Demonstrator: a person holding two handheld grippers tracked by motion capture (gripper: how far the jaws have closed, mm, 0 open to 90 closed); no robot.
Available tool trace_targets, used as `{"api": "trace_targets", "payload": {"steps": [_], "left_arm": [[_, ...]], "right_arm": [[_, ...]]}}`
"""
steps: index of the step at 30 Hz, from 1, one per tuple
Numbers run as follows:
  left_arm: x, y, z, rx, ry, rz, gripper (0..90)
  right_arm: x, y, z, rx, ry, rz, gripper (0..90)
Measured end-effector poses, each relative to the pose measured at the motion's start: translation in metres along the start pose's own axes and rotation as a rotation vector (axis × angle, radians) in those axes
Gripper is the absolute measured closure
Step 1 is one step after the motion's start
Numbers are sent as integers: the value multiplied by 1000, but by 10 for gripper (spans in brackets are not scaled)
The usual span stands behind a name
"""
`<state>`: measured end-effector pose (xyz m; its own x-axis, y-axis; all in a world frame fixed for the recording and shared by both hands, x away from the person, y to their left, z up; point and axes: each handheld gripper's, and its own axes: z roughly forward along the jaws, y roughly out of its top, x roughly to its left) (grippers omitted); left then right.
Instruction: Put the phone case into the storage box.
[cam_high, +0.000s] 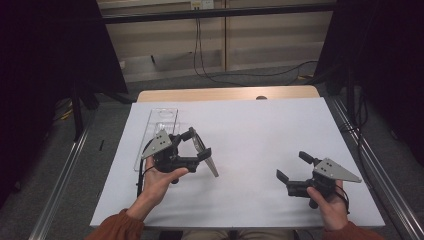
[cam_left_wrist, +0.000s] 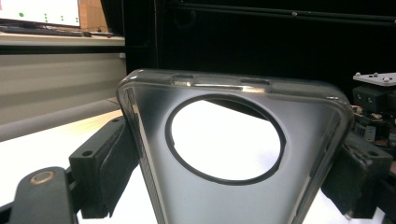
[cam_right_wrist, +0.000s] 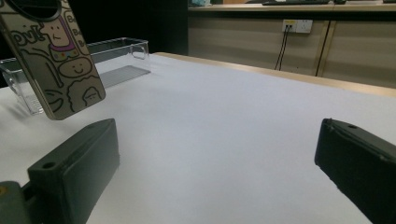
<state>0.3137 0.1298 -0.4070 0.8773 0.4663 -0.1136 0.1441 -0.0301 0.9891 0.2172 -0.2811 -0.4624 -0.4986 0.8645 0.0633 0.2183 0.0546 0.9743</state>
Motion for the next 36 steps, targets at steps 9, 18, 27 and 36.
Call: {"api": "trace_targets", "payload": {"steps": [9,18,27,36], "left_arm": [[4,3,-6,-9,18,-11,142],[9,6,-11,-26,88,-48,141],[11,13,-16,-31,113,-33,140],[14,22,-24,-44,163,-40,140]], "right_arm": [[-9,-5,-16,-3,-60,10,0],[-11,-8,-21,-11,-65,-1,0],[-9,-9,-18,-7,-61,-8,0],[-8,-10,-18,-9,-51,-2,0]]}}
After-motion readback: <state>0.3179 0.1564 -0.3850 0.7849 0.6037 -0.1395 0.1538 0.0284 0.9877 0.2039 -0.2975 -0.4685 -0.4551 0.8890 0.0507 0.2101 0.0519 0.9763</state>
